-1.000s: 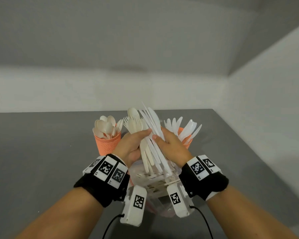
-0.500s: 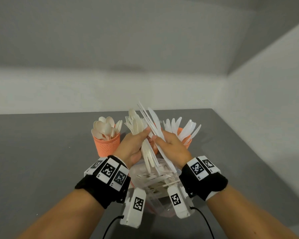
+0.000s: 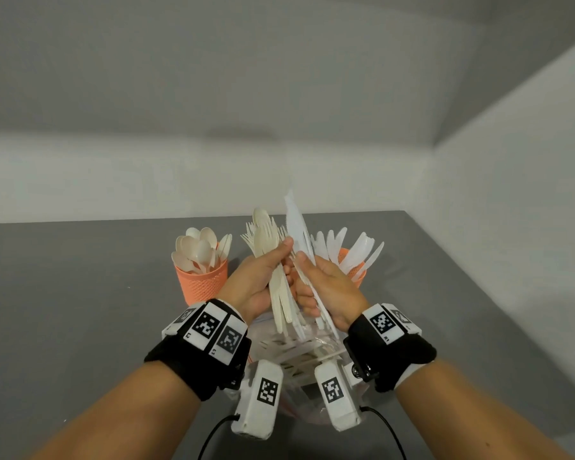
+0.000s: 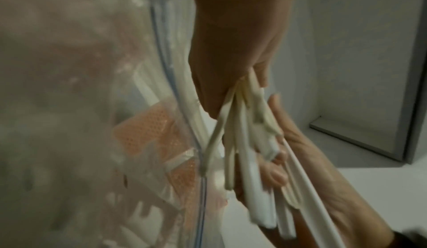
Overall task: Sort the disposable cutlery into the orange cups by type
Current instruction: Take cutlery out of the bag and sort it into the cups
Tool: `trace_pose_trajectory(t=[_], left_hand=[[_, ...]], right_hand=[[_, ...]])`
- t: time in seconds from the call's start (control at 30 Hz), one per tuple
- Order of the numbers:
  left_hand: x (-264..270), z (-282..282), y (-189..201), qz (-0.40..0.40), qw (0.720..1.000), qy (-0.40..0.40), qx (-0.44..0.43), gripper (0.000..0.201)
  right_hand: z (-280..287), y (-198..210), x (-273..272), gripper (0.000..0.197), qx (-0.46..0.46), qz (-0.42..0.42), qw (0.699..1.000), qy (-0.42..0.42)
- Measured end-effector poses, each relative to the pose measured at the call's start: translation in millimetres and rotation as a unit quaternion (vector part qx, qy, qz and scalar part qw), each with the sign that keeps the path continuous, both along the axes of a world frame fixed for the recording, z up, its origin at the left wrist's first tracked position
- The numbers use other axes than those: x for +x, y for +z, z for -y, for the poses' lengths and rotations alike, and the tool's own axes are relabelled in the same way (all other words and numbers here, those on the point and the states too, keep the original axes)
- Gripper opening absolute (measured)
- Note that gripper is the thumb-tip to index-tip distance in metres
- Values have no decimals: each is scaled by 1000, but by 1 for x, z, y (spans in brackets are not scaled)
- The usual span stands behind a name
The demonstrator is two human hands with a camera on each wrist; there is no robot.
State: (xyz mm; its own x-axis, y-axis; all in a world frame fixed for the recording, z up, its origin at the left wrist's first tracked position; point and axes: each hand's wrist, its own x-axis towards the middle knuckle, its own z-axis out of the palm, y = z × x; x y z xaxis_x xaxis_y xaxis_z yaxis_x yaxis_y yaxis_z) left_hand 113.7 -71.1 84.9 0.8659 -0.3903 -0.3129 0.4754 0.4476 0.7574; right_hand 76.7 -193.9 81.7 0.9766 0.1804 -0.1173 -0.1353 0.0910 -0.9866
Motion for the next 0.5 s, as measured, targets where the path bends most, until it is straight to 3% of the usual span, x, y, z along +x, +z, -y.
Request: trace_pose_trajectory(t=[0.2, 0.33, 0.5], left_hand=[[3, 0, 0, 41, 999, 21, 7, 25], [15, -8, -5, 26, 997, 69, -6, 33], [20, -14, -8, -4, 993, 115, -28, 24]], right_hand=[[3, 8, 0, 24, -76, 31, 996, -16], [16, 23, 3, 20, -149, 77, 985, -39], [55, 55, 27, 9, -153, 216, 946, -186]])
